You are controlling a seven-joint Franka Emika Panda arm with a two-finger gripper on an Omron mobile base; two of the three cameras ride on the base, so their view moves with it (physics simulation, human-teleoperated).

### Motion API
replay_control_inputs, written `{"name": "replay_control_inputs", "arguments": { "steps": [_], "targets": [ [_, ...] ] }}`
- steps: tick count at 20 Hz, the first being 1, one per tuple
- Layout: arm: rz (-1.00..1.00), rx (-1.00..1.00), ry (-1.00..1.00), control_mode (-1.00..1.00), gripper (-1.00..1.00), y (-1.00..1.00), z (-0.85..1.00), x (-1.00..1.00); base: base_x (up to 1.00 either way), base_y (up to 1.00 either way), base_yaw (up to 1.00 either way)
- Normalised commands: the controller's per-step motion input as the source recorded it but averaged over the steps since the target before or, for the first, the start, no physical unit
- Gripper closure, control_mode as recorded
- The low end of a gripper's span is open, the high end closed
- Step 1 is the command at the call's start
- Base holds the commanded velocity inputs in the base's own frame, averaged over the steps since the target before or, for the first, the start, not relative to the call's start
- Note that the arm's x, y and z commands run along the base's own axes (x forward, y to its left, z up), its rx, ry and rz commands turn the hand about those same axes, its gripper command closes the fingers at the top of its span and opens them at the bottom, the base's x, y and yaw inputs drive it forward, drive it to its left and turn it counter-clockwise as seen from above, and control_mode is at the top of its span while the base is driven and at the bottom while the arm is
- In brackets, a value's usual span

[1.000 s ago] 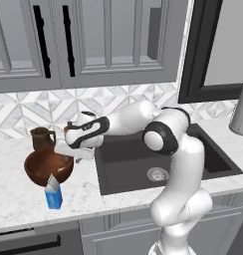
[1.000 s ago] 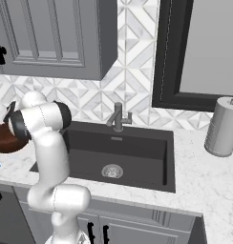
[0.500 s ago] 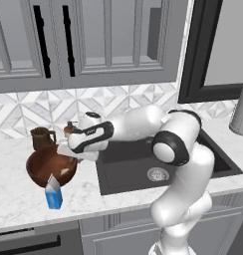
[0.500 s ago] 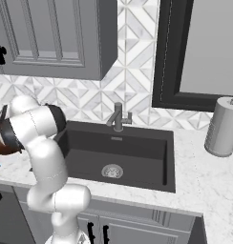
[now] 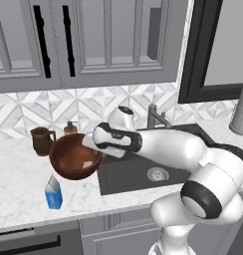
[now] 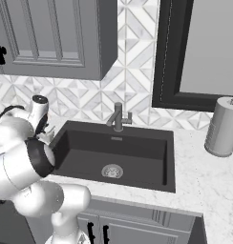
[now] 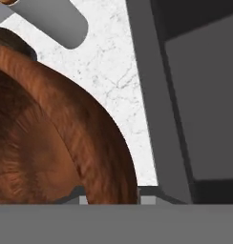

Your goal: Pick the garlic from the sink and place it in the bowl. Then pick the bowl and place it in the microwave. Then close the microwave door and press the start button.

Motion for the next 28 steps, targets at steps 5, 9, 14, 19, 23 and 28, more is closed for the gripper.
{"name": "replay_control_inputs", "arguments": {
  "steps": [5, 9, 14, 19, 23, 28],
  "targets": [
    [-0.17, 0.0, -0.01, -1.0, 1.0, -0.83, 0.87, -0.42, 0.0, 0.0, 0.0],
    [-0.19, 0.0, 0.0, -1.0, 1.0, -0.65, 0.82, -0.48, 0.0, 0.0, 0.0],
    [-0.18, 0.01, 0.0, -1.0, 1.0, -0.67, 0.78, -0.7, 0.0, 0.0, 0.0],
    [-0.18, 0.07, 0.0, -1.0, 1.0, -0.65, 0.58, -0.84, 0.0, 0.0, 0.0],
    [-0.19, 0.08, 0.0, -1.0, 1.0, -0.77, 0.59, -0.66, 0.0, 0.0, 0.0],
    [-0.18, 0.06, 0.02, -1.0, 1.0, -0.78, 0.65, -0.41, 0.0, 0.0, 0.0]
  ]
}}
